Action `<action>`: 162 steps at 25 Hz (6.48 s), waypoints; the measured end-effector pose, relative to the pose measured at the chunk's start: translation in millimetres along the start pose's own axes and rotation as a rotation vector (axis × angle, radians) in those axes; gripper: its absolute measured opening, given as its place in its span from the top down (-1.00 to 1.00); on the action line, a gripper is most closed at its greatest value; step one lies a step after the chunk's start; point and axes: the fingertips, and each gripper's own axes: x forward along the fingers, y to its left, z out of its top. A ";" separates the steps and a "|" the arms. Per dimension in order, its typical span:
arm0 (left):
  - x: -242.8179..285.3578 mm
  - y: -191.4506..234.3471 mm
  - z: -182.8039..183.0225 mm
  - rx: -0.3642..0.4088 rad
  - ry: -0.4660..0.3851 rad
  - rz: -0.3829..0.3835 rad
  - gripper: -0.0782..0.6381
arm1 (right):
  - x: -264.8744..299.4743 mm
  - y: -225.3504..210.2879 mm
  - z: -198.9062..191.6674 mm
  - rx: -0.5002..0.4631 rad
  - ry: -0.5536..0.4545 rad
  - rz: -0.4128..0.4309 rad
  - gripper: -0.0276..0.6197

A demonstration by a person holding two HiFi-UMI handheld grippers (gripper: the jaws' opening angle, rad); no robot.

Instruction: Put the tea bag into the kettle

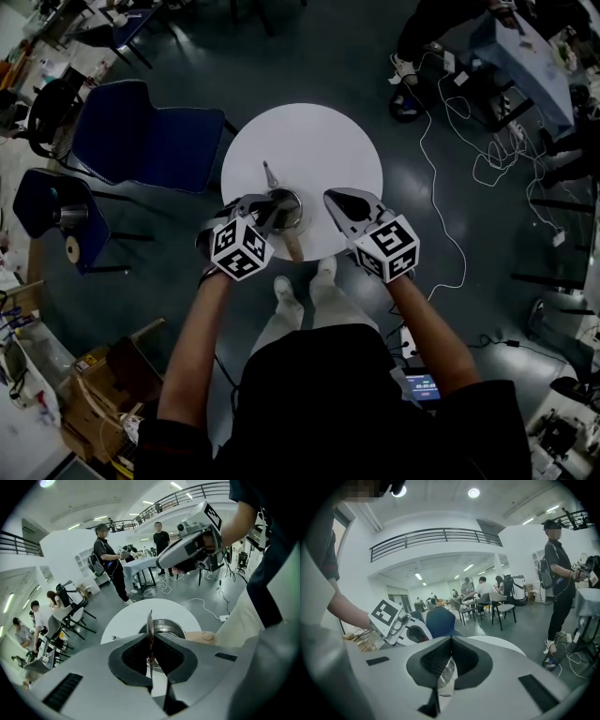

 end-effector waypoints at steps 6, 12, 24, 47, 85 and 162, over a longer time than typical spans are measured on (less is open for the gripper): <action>10.7 -7.7 1.2 0.094 0.052 -0.036 0.68 | -4.1 -1.1 -7.9 0.017 0.009 -0.005 0.86; 24.6 -18.9 -1.8 0.127 0.073 -0.056 0.68 | -9.1 -7.5 -22.8 0.036 0.022 -0.016 0.86; 43.2 -16.2 -10.2 0.162 0.112 -0.080 0.69 | -8.0 -20.2 -39.0 0.068 0.041 -0.030 0.86; 63.7 -12.6 -16.4 0.194 0.152 -0.079 0.68 | -8.0 -41.5 -64.1 0.104 0.090 -0.023 0.86; -42.3 -4.0 9.2 -0.024 -0.138 0.080 0.57 | -20.5 29.7 -2.6 -0.033 0.033 -0.044 0.86; -304.4 -100.6 94.7 -0.307 -0.782 0.267 0.74 | -155.1 201.0 104.4 -0.275 -0.269 -0.080 0.86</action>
